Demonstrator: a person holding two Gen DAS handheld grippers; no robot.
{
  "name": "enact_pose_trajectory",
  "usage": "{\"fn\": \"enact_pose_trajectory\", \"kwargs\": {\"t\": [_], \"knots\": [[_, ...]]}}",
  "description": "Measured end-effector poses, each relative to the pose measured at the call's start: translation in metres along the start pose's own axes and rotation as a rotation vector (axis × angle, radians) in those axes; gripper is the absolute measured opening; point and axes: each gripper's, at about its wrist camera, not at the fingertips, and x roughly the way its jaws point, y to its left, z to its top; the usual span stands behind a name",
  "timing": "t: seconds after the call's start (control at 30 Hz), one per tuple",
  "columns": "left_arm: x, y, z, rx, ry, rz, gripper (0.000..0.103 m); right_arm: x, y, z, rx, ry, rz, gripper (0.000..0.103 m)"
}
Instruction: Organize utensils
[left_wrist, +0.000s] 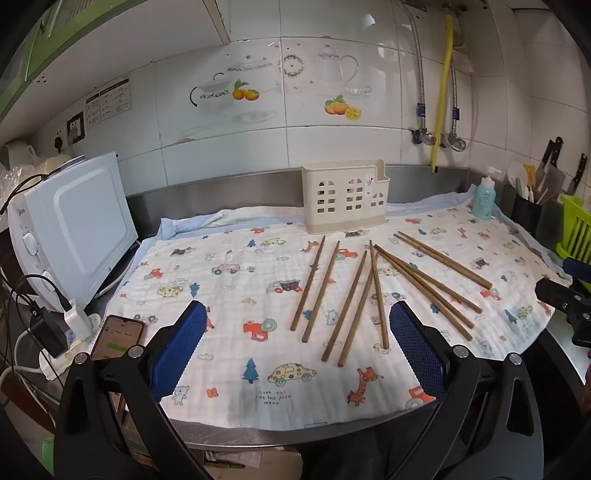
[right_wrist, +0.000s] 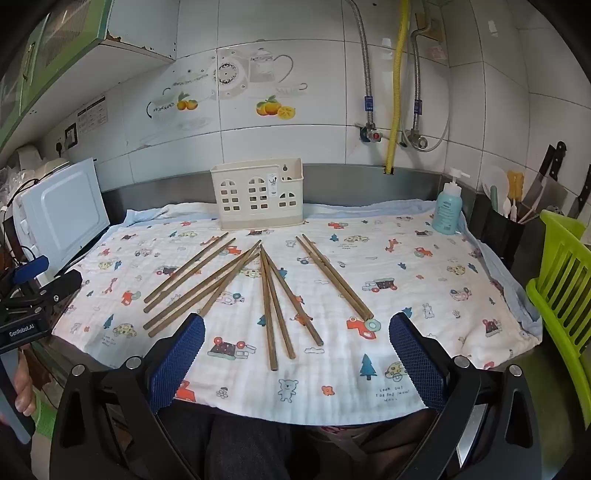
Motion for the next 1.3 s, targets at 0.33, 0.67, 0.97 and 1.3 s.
{"fn": "enact_pose_trajectory", "kwargs": {"t": [0.33, 0.67, 0.97, 1.3], "knots": [[-0.004, -0.005, 0.0, 0.006, -0.01, -0.001, 0.098, 0.0, 0.002, 0.001, -0.005, -0.002, -0.008, 0.097], [-0.002, 0.001, 0.002, -0.008, -0.008, -0.007, 0.098, 0.001, 0.003, 0.001, -0.006, -0.001, -0.004, 0.097], [-0.001, 0.002, 0.003, -0.009, -0.01, -0.005, 0.098, 0.003, 0.004, 0.0, -0.008, 0.001, -0.002, 0.097], [0.001, 0.004, 0.003, -0.013, -0.009, -0.007, 0.098, 0.004, 0.005, 0.001, -0.008, 0.002, 0.0, 0.097]]}}
